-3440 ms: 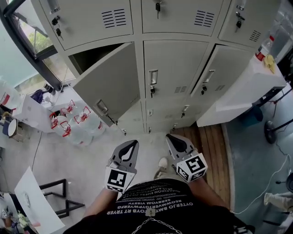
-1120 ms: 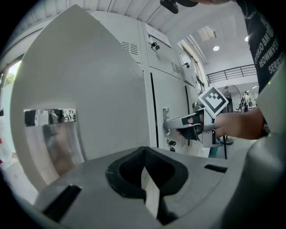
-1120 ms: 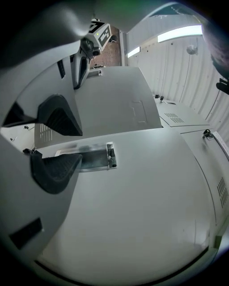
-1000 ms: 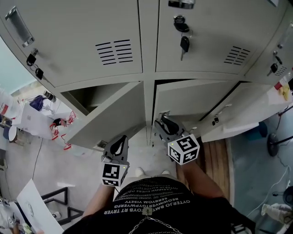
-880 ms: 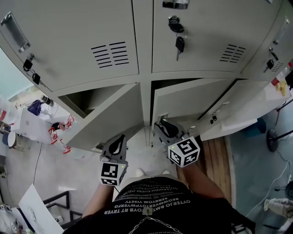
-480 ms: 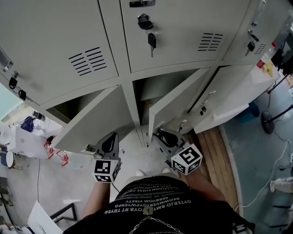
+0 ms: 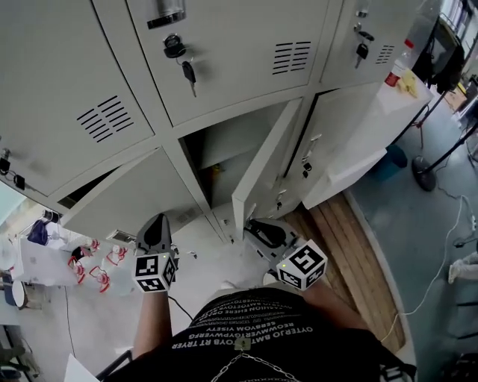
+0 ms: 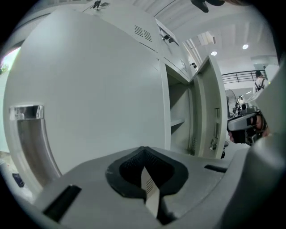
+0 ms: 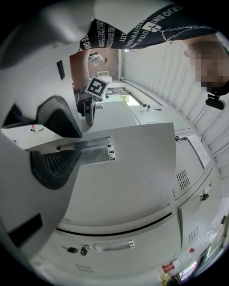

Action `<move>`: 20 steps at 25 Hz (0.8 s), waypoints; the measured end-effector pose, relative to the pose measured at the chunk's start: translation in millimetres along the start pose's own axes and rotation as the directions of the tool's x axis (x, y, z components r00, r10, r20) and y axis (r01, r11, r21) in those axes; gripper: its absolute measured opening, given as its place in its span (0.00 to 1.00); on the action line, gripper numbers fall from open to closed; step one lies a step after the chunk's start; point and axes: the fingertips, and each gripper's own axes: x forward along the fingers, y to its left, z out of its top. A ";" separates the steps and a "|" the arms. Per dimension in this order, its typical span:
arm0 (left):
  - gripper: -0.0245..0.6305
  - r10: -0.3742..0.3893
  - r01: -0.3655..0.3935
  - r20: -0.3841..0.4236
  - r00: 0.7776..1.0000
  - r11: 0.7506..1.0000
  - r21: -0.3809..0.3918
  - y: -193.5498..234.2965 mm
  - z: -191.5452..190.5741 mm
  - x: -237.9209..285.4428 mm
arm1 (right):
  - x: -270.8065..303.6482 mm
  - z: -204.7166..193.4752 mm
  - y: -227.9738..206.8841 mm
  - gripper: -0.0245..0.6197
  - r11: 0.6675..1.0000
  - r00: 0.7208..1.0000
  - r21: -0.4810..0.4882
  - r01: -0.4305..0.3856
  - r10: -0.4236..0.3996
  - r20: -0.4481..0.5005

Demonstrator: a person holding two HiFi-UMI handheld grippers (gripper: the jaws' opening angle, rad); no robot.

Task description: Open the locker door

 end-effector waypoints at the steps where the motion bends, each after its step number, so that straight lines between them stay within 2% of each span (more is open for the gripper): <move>1: 0.03 -0.004 0.004 0.004 1.000 1.000 0.001 -1.1 1.9 1.4 | -3.8 -0.7 -0.3 0.16 1.000 1.000 0.003 0.003 -0.003 0.000; 3: 0.03 -0.024 0.024 0.010 1.000 1.000 0.009 -10.2 5.3 3.9 | -11.9 -0.5 2.4 0.14 1.000 1.000 0.010 -0.007 0.007 0.009; 4: 0.03 -0.041 0.040 0.011 0.999 0.999 0.014 -17.7 6.4 5.4 | -15.5 0.5 6.2 0.07 1.000 1.000 0.013 -0.022 0.022 0.018; 5: 0.03 -0.059 0.059 0.012 0.998 0.998 0.020 -26.4 7.5 7.2 | -18.2 1.4 10.7 0.06 0.999 0.999 0.010 -0.038 0.037 0.025; 7: 0.03 -0.100 0.100 0.013 0.995 0.994 0.032 -45.7 9.8 11.5 | -21.3 0.8 16.0 0.06 0.999 0.999 -0.016 -0.047 0.047 0.024; 10: 0.03 -0.157 0.156 0.013 0.987 0.987 0.045 -74.3 13.2 15.7 | -28.9 -3.2 12.7 0.07 0.999 1.000 -0.044 -0.003 0.003 0.006; 13: 0.03 -0.216 0.215 0.008 0.976 0.975 0.058 -103.4 15.4 13.7 | -38.3 -2.1 3.2 0.15 0.997 0.998 -0.051 0.055 -0.055 0.009; 17: 0.03 -0.281 0.279 0.010 0.960 0.956 0.086 -136.5 15.6 9.8 | -36.7 -1.9 -0.4 0.28 0.996 0.998 -0.058 0.065 -0.065 0.001; 20: 0.03 -0.307 0.307 -0.021 0.952 0.947 0.090 -147.9 8.1 6.2 | -29.5 -3.4 0.7 0.30 0.995 0.998 -0.074 0.064 -0.065 -0.017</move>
